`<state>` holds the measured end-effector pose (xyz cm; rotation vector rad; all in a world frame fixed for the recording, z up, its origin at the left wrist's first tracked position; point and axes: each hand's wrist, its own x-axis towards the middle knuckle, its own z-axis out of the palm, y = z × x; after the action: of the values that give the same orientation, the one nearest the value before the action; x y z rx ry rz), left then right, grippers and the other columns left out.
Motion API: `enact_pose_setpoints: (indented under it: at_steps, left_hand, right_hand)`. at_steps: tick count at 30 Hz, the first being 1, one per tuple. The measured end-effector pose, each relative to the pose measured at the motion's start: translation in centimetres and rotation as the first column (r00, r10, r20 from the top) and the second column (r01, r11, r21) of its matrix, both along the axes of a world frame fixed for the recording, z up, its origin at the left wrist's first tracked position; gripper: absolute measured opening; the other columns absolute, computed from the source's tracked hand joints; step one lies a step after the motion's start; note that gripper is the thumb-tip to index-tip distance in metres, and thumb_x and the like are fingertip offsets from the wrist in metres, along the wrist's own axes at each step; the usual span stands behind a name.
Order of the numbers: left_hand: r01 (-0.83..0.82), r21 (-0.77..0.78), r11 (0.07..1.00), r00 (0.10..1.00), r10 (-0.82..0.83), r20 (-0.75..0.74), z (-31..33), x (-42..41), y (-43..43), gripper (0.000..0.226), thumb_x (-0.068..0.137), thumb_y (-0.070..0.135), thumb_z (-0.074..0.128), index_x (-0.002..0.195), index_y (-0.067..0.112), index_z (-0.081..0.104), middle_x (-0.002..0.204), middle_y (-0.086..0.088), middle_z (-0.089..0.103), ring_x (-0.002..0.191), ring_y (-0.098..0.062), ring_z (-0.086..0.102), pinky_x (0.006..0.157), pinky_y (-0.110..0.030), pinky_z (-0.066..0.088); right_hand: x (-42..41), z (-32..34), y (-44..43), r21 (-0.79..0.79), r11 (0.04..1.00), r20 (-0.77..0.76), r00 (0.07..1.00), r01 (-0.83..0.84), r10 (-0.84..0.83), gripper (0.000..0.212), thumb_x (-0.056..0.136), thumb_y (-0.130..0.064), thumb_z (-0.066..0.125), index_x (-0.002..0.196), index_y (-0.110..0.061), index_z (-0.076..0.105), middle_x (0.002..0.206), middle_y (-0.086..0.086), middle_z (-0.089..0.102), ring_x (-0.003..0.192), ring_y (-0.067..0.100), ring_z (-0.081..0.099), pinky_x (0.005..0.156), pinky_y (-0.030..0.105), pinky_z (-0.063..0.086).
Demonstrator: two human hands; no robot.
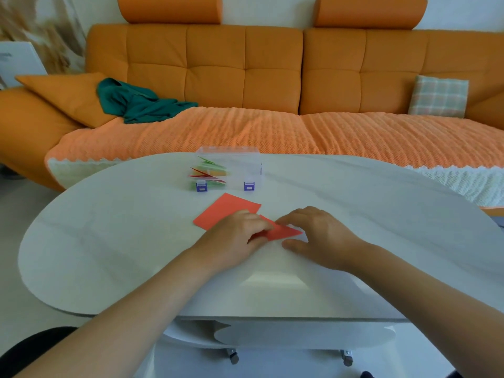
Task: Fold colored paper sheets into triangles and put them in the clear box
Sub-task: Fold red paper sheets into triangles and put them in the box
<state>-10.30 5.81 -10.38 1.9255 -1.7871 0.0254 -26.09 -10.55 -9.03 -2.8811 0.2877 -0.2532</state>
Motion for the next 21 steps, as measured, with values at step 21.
enact_pose_setpoints:
  at_steps: [21]
  left_hand:
    - [-0.290,-0.126,0.949,0.920,0.239,-0.311,3.7,-1.0,0.1,0.009,0.083,0.020,0.072,0.087,0.025,0.079,0.077,0.017,0.072,0.084,0.000,0.063,0.069,-0.008,0.046]
  right_hand:
    - [1.7,2.4,1.3,0.234,0.971,0.321,0.946,-0.039,-0.039,0.012,0.085,-0.020,0.066,0.085,-0.028,0.076,0.081,-0.019,0.072,0.080,0.005,0.068,0.075,0.030,0.054]
